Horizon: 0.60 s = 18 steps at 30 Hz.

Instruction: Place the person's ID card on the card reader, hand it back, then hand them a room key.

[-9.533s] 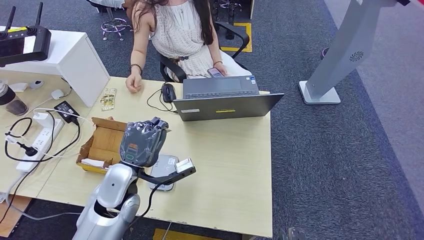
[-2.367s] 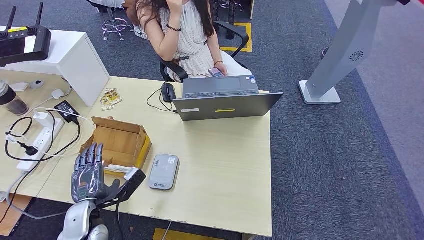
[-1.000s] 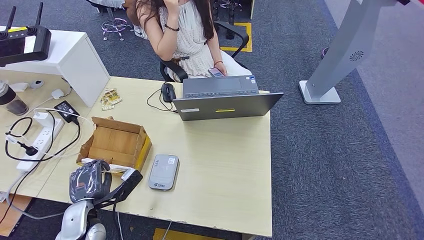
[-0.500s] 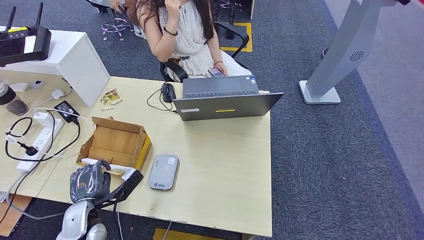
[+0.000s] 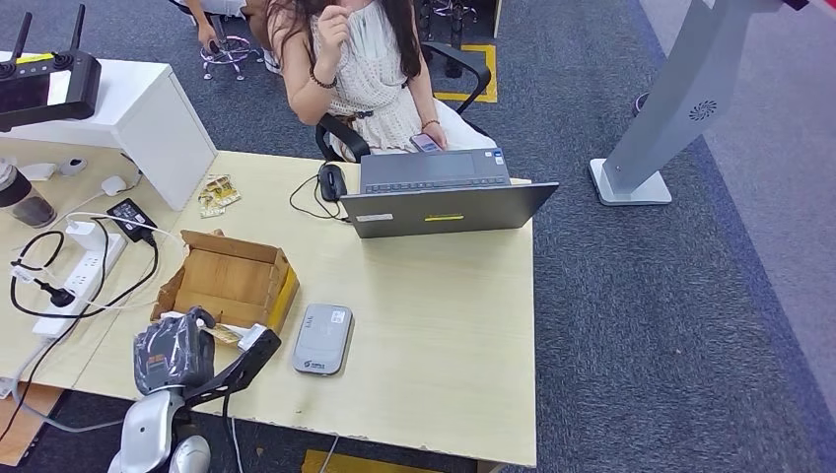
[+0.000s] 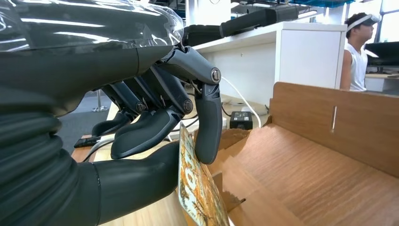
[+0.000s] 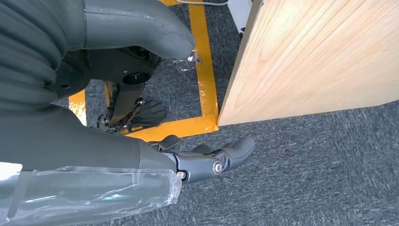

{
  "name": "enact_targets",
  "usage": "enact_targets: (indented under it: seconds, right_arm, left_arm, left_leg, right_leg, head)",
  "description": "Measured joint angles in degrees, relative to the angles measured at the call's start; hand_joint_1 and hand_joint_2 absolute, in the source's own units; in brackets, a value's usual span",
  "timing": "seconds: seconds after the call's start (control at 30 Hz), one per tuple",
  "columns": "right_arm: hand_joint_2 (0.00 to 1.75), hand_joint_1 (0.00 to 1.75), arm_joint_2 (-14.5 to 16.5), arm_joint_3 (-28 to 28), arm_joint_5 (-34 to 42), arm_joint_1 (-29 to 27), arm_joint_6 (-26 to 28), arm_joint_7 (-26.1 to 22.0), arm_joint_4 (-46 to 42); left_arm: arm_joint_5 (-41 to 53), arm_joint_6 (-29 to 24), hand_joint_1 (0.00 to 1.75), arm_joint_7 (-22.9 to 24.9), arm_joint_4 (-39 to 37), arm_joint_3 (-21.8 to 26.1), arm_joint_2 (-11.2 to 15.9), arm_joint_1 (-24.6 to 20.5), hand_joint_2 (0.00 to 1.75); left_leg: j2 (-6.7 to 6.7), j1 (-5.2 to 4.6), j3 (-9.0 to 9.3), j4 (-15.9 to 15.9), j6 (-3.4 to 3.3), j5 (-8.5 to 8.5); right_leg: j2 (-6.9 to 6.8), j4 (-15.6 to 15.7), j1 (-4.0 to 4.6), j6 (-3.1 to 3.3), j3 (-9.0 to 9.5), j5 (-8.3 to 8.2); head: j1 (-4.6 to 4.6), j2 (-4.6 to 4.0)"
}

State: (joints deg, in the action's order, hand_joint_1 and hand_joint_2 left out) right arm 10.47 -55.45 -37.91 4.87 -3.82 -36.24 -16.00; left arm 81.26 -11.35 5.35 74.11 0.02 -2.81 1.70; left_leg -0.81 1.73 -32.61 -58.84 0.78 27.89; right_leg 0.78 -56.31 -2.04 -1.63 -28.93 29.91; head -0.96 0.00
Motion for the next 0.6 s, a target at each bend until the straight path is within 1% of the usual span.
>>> enact_targets:
  seconds: [0.6]
  right_arm:
    - [1.75,0.0,0.02,-0.05,-0.34,0.01,0.15,0.0,0.0]
  left_arm:
    - [0.16,-0.37,1.75,0.0,1.85,0.0,-0.43,-0.25,1.75]
  left_leg:
    - [0.0,0.0,0.0,0.0,0.0,0.0]
  right_leg:
    - [0.0,0.0,0.0,0.0,0.0,0.0]
  head:
    - [0.0,0.0]
